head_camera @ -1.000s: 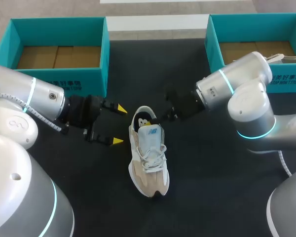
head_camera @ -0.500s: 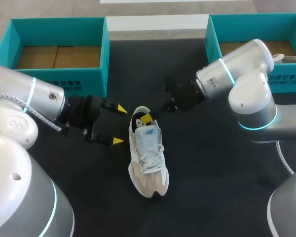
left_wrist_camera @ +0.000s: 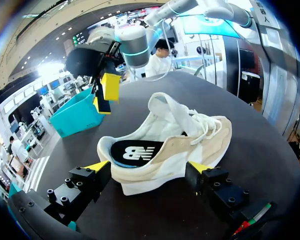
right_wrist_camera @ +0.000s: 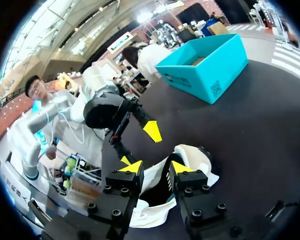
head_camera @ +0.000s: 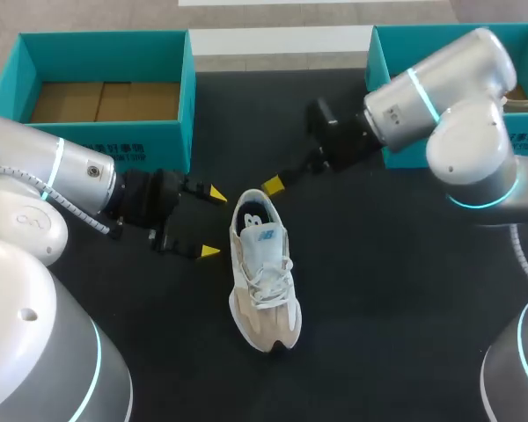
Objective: Take the shoe out of the shoebox, open the shoe tongue, remove and reinsert the insole, then place the shoe into the shoebox
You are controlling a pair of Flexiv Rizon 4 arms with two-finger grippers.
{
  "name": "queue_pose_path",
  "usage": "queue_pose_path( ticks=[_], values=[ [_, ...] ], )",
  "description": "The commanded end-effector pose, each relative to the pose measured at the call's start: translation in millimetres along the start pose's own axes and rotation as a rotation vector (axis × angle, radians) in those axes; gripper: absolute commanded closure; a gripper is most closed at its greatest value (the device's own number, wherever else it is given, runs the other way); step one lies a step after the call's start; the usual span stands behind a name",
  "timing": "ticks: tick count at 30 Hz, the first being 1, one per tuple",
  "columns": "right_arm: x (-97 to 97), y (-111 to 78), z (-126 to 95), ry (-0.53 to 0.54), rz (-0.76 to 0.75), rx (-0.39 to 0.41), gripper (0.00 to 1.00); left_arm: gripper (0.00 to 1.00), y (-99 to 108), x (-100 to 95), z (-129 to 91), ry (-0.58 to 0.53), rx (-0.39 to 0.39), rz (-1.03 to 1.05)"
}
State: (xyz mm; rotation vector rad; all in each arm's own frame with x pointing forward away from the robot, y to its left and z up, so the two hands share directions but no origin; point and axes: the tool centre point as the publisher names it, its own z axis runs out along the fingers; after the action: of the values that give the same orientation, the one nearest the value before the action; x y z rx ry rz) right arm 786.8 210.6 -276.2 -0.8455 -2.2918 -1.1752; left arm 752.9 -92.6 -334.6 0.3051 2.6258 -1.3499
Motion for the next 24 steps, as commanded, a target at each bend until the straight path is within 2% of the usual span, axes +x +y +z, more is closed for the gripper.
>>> queue_pose_path(
  ticks=[1, 5, 11, 14, 20, 24],
  values=[
    [18.3, -13.6, -26, -0.1, 0.028, -0.041, 0.65, 0.0, -1, 0.6, -1, 0.001, -0.004, 0.0],
    [24.0, -18.8, -29, -0.141, 0.084, -0.107, 0.69, 0.0, -1, 0.6, -1, 0.001, -0.004, 0.0],
    [27.0, -26.6, -21, -0.18, 0.156, -0.187, 0.78, 0.0, -1, 0.6, -1, 0.001, -0.004, 0.0],
    [26.6, -29.6, -17, -0.205, 0.172, -0.217, 1.0, 0.0, -2, 0.3, -4, -0.005, -0.01, 0.001],
    [25.5, -31.4, -11, -0.289, 0.204, -0.231, 1.0, 0.0, -5, -3.6, -24, 0.008, -0.046, 0.037],
    [27.5, -32.1, -8, -0.361, 0.234, -0.203, 1.0, 0.0, -3, -10.5, -39, 0.027, -0.042, 0.053]
  ],
)
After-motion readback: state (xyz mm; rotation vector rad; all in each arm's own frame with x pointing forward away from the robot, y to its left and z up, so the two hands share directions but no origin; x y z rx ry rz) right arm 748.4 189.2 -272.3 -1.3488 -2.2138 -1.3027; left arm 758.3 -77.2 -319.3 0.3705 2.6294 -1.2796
